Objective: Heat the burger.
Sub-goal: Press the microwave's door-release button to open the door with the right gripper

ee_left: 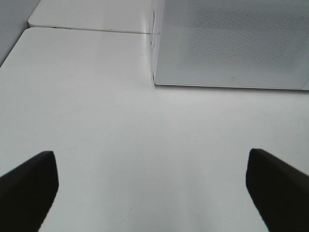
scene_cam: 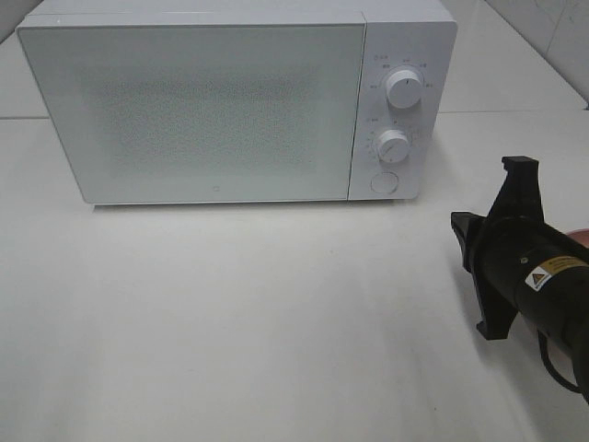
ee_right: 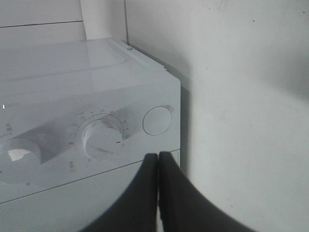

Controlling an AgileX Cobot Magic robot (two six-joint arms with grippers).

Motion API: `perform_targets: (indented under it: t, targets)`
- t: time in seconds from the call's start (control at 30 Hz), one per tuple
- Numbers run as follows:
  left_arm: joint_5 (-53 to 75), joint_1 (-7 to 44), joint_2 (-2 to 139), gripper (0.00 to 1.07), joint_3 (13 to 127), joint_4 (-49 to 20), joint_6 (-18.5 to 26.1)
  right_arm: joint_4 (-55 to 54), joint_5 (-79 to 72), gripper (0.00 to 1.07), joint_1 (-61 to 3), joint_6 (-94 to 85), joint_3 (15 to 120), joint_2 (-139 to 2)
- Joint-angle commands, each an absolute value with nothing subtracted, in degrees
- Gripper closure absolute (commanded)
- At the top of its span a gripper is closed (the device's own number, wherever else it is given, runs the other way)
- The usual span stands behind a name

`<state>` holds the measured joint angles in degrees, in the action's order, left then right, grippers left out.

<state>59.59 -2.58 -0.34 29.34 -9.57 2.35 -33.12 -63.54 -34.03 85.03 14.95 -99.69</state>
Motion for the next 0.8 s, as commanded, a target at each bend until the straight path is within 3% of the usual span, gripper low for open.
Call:
perform_targets:
  t: [0.03, 0.8]
  targets:
    - [59.0, -2.8, -1.5, 0.09, 29.3, -9.5, 2.5, -32.9, -60.8, 1.07, -34.1, 81.7, 17.2, -99.5]
    - [59.0, -2.8, -1.5, 0.09, 29.3, -9.5, 2.5, -37.4, -57.6, 1.07, -33.9, 75.4, 30.0, -108.7]
